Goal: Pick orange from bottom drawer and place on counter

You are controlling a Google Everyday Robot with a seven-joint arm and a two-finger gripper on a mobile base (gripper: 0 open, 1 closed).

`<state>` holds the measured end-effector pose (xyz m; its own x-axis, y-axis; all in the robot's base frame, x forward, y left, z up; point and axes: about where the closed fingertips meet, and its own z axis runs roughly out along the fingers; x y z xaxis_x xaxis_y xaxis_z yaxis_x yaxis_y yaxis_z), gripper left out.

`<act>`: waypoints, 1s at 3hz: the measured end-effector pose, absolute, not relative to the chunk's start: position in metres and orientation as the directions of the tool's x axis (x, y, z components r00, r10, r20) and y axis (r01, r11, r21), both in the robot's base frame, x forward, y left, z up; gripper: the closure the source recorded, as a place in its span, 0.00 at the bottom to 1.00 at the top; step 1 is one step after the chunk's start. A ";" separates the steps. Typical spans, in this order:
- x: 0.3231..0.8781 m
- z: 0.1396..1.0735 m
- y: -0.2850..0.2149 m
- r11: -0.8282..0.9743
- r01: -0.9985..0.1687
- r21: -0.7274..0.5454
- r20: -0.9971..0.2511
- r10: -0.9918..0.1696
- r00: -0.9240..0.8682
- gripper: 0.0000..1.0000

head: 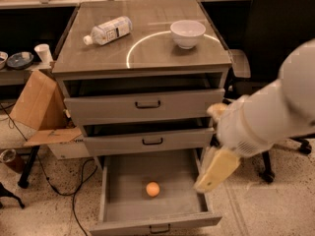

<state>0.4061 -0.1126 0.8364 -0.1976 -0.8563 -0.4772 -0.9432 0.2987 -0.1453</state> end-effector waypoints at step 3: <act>0.419 0.604 0.029 0.261 -0.964 0.049 -0.495 -0.832 -0.250 0.00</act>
Offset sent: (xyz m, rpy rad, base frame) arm 0.1246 0.1899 -0.2951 0.2132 -0.0485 -0.2626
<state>0.4192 0.0286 0.6041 -0.2500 -0.8322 -0.4950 -0.9642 0.2607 0.0487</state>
